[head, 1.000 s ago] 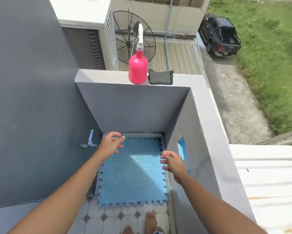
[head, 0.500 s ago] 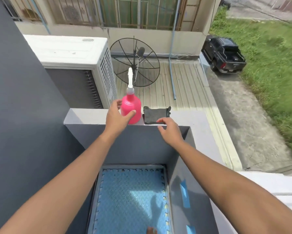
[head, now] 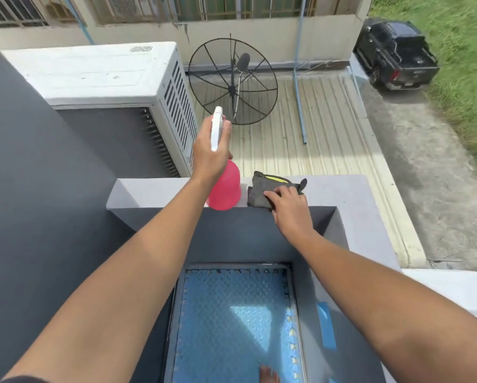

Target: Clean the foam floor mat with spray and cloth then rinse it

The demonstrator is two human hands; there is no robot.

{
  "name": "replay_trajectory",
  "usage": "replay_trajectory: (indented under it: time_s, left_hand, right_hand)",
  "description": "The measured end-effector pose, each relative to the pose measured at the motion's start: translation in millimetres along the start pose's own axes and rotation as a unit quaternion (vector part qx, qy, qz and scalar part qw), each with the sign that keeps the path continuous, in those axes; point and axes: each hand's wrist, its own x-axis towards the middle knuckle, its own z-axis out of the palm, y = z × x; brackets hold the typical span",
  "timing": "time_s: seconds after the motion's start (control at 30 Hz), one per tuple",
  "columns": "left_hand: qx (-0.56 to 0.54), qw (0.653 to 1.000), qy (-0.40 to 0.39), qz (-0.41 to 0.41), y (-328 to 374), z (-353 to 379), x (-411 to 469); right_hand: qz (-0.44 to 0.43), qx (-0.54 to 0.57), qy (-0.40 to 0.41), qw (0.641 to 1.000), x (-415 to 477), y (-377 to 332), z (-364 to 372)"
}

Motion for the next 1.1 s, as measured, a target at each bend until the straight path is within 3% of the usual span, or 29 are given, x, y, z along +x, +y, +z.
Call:
replay_trajectory:
  time_s: [0.1,0.23,0.43,0.7,0.87,1.1]
  left_hand:
    - [-0.001,1.000,0.012,0.018,1.3,-20.1,-42.2]
    - [-0.007,1.000,0.006,0.002,-6.6,-61.3,-99.8]
    - [0.061,0.989,-0.100,-0.087,-63.6,-108.6,-212.5]
    - [0.130,0.953,-0.156,-0.225,-207.9,-140.4,-363.0]
    - [0.182,0.925,-0.211,-0.259,-329.6,-122.7,-443.5]
    - [0.229,0.897,-0.200,-0.321,-506.3,-76.2,-526.5]
  right_hand:
    - [0.041,0.107,0.012,0.993,-19.5,-10.7,-6.1]
    - [0.153,0.311,-0.008,0.938,-73.1,-37.7,-14.9]
    - [0.301,0.377,0.016,0.876,-185.5,-85.3,10.2]
    - [0.367,0.408,-0.036,0.835,-302.1,-118.8,75.6]
    - [0.414,0.428,-0.051,0.802,-357.7,-117.4,172.7]
    - [0.425,0.489,-0.012,0.762,-415.9,-118.5,315.2]
